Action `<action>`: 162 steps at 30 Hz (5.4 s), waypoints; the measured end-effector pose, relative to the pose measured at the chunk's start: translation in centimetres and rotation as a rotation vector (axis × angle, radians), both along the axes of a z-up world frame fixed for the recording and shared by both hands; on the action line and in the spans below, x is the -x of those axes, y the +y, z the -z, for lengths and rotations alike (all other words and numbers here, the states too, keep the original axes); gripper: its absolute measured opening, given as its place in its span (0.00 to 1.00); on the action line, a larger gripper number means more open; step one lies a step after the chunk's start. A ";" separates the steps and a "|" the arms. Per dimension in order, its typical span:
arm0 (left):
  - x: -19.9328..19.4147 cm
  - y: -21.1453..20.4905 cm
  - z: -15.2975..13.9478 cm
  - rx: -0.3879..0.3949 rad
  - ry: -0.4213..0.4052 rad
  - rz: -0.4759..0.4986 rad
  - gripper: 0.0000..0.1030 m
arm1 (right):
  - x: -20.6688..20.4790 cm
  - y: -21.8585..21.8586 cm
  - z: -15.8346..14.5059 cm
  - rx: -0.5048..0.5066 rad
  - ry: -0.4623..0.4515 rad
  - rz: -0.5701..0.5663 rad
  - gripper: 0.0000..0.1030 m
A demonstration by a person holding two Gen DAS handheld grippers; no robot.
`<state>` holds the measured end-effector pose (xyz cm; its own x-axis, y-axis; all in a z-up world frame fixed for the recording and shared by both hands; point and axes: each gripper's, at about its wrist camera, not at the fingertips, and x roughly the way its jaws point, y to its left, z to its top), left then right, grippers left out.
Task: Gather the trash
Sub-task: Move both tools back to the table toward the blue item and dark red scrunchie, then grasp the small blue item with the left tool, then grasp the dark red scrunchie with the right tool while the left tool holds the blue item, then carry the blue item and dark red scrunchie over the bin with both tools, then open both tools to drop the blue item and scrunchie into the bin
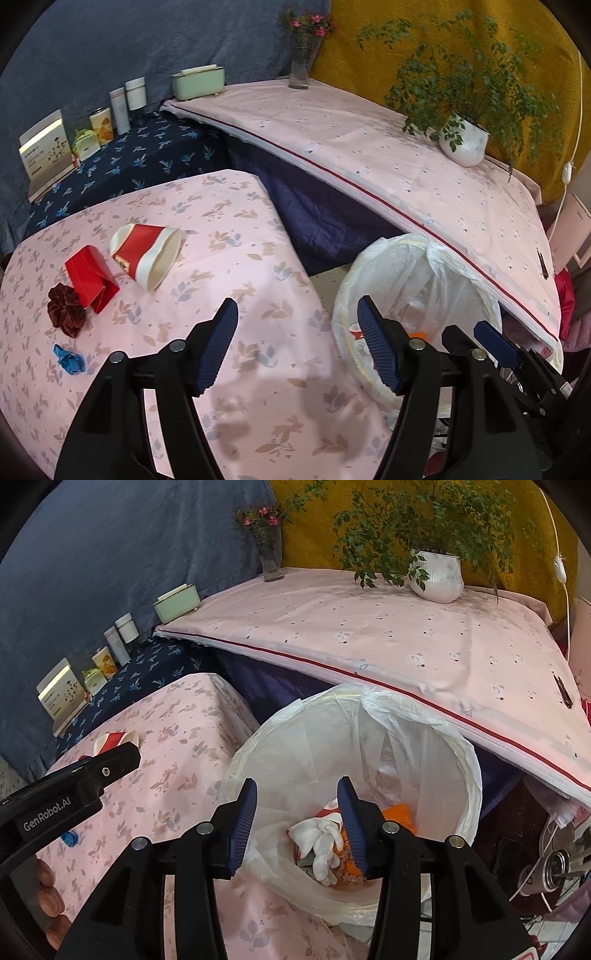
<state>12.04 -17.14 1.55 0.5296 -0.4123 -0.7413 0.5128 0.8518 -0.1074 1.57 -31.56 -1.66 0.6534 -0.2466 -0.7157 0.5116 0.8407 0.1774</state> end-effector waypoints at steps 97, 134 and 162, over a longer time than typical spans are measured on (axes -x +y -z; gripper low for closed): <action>-12.2 29.9 7.4 -0.052 0.139 -0.500 0.14 | -19.8 28.1 4.8 -0.135 0.078 -0.530 0.08; 0.7 2.9 2.0 -0.089 0.021 -0.038 0.15 | -1.6 4.1 -1.9 -0.099 -0.094 -0.102 0.08; 4.4 -8.9 2.0 -0.075 0.025 0.205 0.50 | 3.4 -4.4 0.1 -0.081 -0.052 0.085 0.07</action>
